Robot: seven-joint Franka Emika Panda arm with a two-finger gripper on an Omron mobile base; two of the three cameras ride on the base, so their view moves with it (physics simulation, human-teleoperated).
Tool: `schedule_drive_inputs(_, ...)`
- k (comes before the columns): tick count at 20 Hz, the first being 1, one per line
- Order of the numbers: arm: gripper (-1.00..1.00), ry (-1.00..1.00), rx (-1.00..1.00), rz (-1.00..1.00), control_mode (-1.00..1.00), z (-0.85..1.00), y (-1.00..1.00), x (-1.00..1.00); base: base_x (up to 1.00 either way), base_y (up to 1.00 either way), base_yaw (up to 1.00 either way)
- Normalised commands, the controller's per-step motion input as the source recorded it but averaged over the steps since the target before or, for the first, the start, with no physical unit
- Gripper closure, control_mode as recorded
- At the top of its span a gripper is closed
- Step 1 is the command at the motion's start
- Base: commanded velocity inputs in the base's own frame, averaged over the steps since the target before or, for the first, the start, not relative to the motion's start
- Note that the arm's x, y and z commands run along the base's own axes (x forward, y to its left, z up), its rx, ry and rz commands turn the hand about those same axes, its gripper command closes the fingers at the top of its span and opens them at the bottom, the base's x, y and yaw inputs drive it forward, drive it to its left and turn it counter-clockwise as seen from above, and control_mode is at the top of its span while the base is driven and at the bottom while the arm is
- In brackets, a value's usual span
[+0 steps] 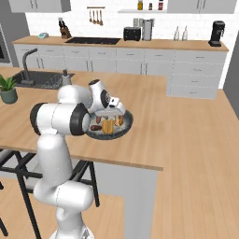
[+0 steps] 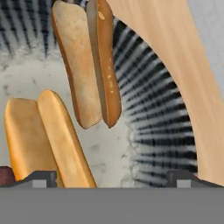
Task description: Place one bun and one sausage from the bowl on each plate.
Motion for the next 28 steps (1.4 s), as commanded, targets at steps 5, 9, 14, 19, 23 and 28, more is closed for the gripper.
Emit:
schedule_drive_inputs(5,-1.00,0.00,0.00,-0.01,-1.00,-0.14,-0.08,0.50,0.00,0.00,0.00)
schedule_drive_inputs(9,-1.00,0.00,0.00,0.00,-1.00,-0.23,-0.07,0.51,0.00,0.00,0.00)
schedule_drive_inputs(14,-1.00,0.00,0.00,-0.02,-1.00,-0.32,0.00,0.43,0.00,0.00,0.00)
schedule_drive_inputs(19,-1.00,0.00,0.00,-0.03,-1.00,-0.24,-0.01,0.29,0.00,0.00,0.00)
schedule_drive_inputs(23,-1.00,-0.01,0.00,-0.03,-1.00,-0.12,0.00,0.07,0.00,0.00,0.00)
schedule_drive_inputs(28,1.00,-0.03,0.00,-0.05,-1.00,-0.39,-0.06,0.01,0.00,0.00,0.00)
